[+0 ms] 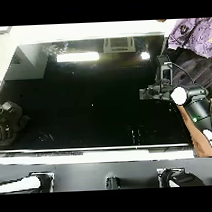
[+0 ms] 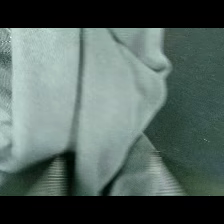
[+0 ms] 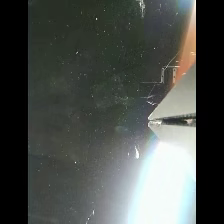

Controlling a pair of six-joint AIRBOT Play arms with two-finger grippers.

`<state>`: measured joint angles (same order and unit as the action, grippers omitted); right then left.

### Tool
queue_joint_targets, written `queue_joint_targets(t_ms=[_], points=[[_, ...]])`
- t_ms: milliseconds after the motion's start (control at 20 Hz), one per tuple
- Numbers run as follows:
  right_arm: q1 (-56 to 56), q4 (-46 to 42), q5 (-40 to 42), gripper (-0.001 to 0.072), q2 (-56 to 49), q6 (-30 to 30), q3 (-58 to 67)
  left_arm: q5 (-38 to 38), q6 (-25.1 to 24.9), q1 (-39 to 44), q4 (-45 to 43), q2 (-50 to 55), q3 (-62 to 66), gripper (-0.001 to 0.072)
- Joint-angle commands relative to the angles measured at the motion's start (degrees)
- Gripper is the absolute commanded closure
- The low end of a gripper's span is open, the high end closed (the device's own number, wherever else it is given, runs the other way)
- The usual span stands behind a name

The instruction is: Fold the clothes and pants, and hang the long-sleeved shirts on hangers.

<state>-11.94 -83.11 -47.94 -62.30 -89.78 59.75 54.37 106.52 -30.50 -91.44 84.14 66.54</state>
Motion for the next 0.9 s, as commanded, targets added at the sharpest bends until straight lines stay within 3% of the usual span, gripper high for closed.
queue_joint_targets(t_ms=[0, 200, 400, 550, 650, 750, 850], points=[[-0.04, -0.07, 0.09, 0.0677, 0.04, 0.00, 0.07, -1.27, -0.98, 0.63, 3.80, 1.99, -0.48, 0.0689], [-0.04, -0.07, 0.07, 0.0677, 0.04, 0.00, 0.07, 0.96, -6.51, 9.90, 16.09, -0.72, -0.42, 0.0690], [-0.04, -0.39, -1.29, 0.0676, 1.16, 0.00, 0.07, 0.90, -7.52, 29.66, 31.54, -5.22, -0.39, 0.0690], [-0.04, -4.57, -2.43, 0.0675, 4.85, 0.00, 0.07, -4.44, -7.30, 45.64, 40.79, -6.36, -0.39, 0.0690], [-0.04, -8.85, -4.42, 0.0672, 7.93, 0.02, 0.07, -10.64, -3.67, 55.56, 42.60, -5.86, -0.39, 0.0690], [-0.04, -12.85, -8.02, 0.0559, 10.49, 0.02, 0.07, -16.48, 1.73, 62.93, 42.58, -4.42, -0.39, 0.0690], [-0.04, -15.52, -13.25, 0.0549, 11.47, 0.02, 0.07, -20.04, 4.70, 67.95, 42.58, -2.12, -0.39, 0.0689]])
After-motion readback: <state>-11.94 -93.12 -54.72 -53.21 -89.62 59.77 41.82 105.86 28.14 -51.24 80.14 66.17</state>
